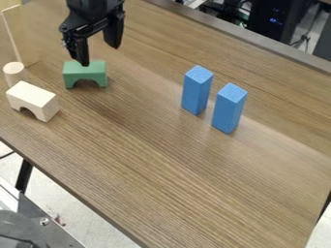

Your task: Moving the green thing to the top of the blue object

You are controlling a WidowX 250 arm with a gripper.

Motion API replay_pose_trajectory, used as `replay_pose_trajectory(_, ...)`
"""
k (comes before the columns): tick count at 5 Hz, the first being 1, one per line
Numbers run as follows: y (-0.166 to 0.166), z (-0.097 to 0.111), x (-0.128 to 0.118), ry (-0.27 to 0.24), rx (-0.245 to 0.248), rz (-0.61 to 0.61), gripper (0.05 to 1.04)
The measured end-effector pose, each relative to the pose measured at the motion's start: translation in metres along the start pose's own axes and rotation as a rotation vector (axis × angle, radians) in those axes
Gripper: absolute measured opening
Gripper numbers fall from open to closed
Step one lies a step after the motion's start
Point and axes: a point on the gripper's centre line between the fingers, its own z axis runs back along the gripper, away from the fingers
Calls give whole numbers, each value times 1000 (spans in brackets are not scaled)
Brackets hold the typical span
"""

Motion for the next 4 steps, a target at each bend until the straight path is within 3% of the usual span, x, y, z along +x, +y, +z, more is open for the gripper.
replay_pose_trajectory(1, 4, -9, -5, 21, 29, -3, 998)
replay_pose_trajectory(2, -4, -2, -5, 65, 41, 55, 998)
replay_pose_trajectory(3, -16, 0, -2, 95, 15, 137, 998)
replay_pose_trajectory(4, -23, -7, 3, 88, 3, 225, 998)
